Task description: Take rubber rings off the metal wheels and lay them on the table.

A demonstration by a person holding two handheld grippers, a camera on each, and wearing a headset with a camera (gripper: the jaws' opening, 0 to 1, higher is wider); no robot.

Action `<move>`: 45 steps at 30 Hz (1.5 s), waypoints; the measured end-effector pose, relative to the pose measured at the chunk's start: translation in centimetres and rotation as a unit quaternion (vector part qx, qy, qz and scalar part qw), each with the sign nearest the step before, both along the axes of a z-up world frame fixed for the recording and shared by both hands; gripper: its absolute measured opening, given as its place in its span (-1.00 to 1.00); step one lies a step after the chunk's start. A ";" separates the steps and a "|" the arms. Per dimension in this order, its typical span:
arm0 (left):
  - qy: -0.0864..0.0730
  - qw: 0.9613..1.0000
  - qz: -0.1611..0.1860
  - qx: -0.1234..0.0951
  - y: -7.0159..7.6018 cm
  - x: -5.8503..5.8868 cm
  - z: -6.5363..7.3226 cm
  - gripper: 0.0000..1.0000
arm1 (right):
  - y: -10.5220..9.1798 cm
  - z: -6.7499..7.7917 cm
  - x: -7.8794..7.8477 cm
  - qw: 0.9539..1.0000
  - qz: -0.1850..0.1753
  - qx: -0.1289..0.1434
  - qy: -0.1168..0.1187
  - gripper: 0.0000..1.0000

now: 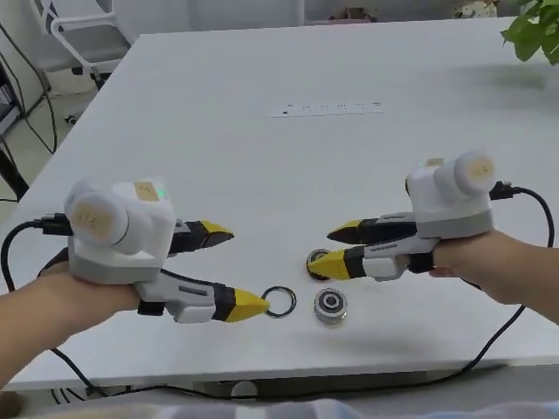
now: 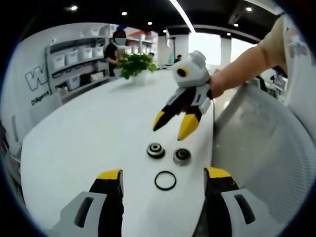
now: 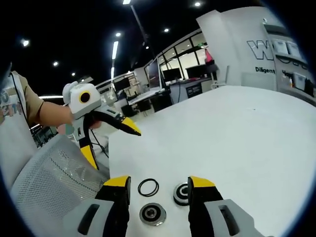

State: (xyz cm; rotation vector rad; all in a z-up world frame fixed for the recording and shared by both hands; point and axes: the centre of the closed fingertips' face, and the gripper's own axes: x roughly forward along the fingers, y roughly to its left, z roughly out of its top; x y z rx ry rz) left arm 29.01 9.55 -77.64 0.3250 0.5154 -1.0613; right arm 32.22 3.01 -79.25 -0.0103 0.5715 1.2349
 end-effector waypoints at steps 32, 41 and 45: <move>0.009 1.000 -0.002 0.012 -3.5 4.1 -2.6 0.21 | -3.7 -3.9 1.4 0.997 -0.002 -0.071 -0.015 -0.22; 0.026 1.000 -0.006 0.016 -4.3 4.4 -4.0 0.17 | -2.9 -4.8 1.5 0.997 0.007 -0.074 -0.012 -0.27; 0.025 0.999 -0.010 0.021 -4.6 4.6 -4.5 0.15 | -2.7 -5.1 1.6 0.997 0.011 -0.076 -0.012 -0.29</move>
